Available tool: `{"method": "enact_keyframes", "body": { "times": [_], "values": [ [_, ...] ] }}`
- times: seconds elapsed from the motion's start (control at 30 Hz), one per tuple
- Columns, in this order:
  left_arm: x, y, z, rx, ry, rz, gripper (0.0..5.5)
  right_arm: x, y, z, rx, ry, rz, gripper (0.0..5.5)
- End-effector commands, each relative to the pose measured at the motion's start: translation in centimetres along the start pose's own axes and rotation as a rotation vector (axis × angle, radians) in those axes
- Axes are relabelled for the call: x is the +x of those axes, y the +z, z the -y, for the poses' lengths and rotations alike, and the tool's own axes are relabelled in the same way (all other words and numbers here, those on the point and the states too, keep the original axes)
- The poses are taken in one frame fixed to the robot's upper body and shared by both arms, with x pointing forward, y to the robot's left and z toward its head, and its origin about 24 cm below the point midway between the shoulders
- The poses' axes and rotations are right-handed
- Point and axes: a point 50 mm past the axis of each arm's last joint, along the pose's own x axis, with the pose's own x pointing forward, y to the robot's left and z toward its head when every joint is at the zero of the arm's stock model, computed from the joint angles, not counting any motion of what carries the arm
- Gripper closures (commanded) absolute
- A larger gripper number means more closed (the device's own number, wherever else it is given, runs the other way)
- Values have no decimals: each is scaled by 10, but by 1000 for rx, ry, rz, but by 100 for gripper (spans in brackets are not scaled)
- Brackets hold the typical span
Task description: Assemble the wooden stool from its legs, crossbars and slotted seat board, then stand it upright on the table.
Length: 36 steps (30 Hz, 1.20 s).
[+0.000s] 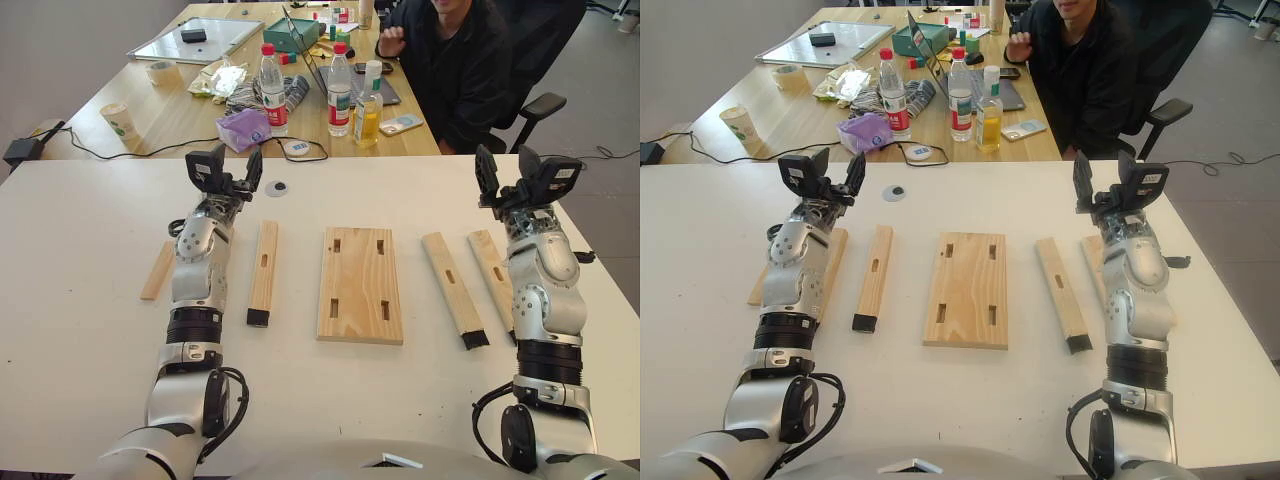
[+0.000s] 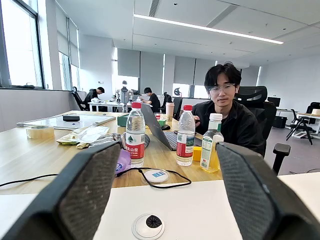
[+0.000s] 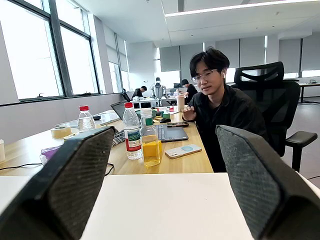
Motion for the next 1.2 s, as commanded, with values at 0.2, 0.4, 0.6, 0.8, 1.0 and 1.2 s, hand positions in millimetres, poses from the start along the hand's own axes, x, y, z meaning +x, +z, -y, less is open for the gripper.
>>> {"method": "enact_keyframes", "body": {
  "times": [0.2,0.4,0.6,0.8,1.0,1.2],
  "values": [
    [-3,1,-3,21,6,-10,202,-37,15,66,-211,44,-317,175],
    [-7,0,-3,23,9,-13,202,-85,12,116,-280,-11,-671,175],
    [-8,1,-4,25,9,-16,202,-116,-11,139,-225,-136,-802,175],
    [-7,1,-3,26,-1,-18,202,-139,-34,139,-122,-143,-899,175],
    [-7,3,-4,26,0,-13,202,-130,-32,135,-137,-122,-783,175],
    [-5,3,-1,19,-3,-9,202,-72,15,82,-153,58,-289,175]
  ]
}}
